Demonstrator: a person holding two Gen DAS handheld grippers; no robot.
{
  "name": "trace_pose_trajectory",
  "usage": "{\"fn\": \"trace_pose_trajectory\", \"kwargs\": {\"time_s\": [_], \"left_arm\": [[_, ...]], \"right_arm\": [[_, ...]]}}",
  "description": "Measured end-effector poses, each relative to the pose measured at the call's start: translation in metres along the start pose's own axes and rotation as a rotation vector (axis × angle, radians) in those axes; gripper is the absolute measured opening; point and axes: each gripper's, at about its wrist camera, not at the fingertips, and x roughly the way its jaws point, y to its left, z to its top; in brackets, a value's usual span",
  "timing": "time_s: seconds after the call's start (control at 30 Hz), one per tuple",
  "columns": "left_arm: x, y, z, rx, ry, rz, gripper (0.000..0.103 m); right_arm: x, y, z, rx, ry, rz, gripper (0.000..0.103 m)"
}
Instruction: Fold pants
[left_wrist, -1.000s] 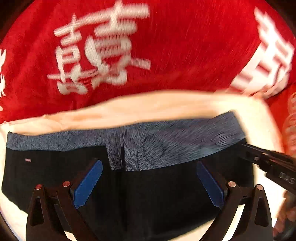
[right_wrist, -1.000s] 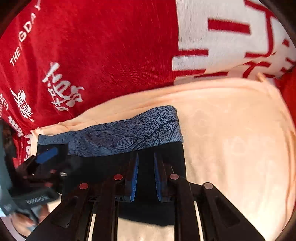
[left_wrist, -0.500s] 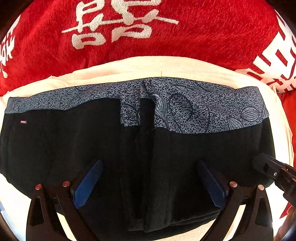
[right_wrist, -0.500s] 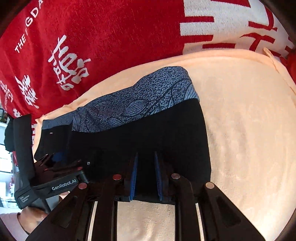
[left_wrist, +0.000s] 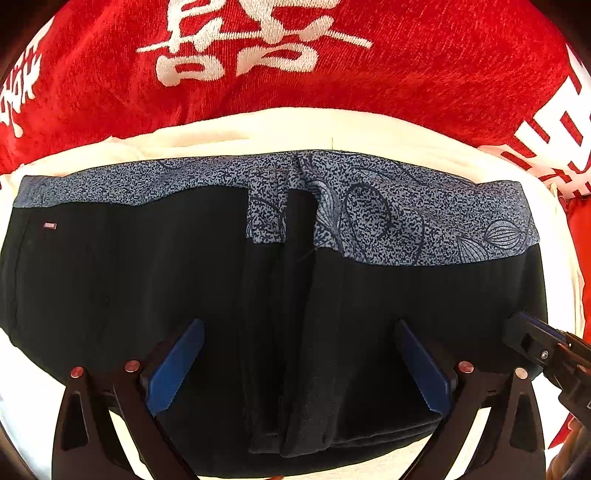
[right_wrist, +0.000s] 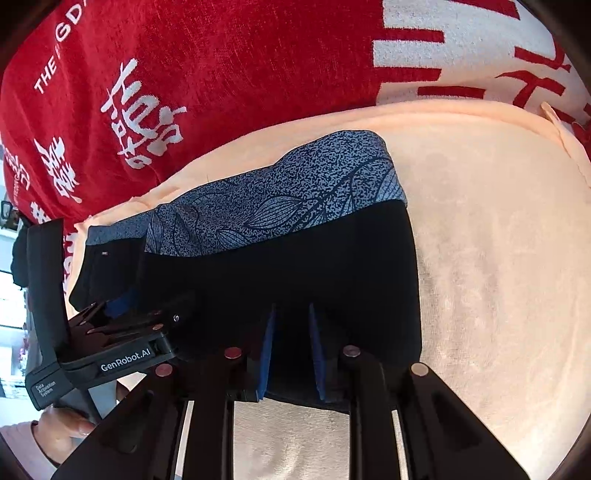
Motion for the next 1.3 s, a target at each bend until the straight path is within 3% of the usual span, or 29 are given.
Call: {"fn": "trace_pose_trajectory", "kwargs": {"time_s": [0.17,0.33,0.5,0.67,0.93,1.3], "left_arm": [[-0.013,0.009,-0.005,-0.015,0.020,-0.017,0.103],[-0.033,0.033,-0.020,-0.010,0.024,-0.015,0.103],[-0.045,0.069,-0.032,-0.056,0.059,-0.056,0.103],[-0.061,0.096,-0.042,-0.017,0.037,0.059,0.103],[-0.059,0.161,-0.057,-0.119,0.069,0.086,0.103],[-0.059,0.228,-0.070,-0.215,0.070,0.116,0.103]], "right_arm": [[-0.001,0.004,0.002,0.015,0.001,-0.020,0.029],[-0.004,0.021,-0.003,0.001,-0.004,-0.060,0.058],[-0.005,0.048,-0.016,-0.016,0.023,-0.074,0.073],[0.001,0.080,-0.027,-0.044,0.046,-0.084,0.076],[0.019,0.131,-0.030,-0.119,0.043,-0.107,0.077],[0.059,0.180,-0.039,-0.207,0.133,-0.113,0.079]]}}
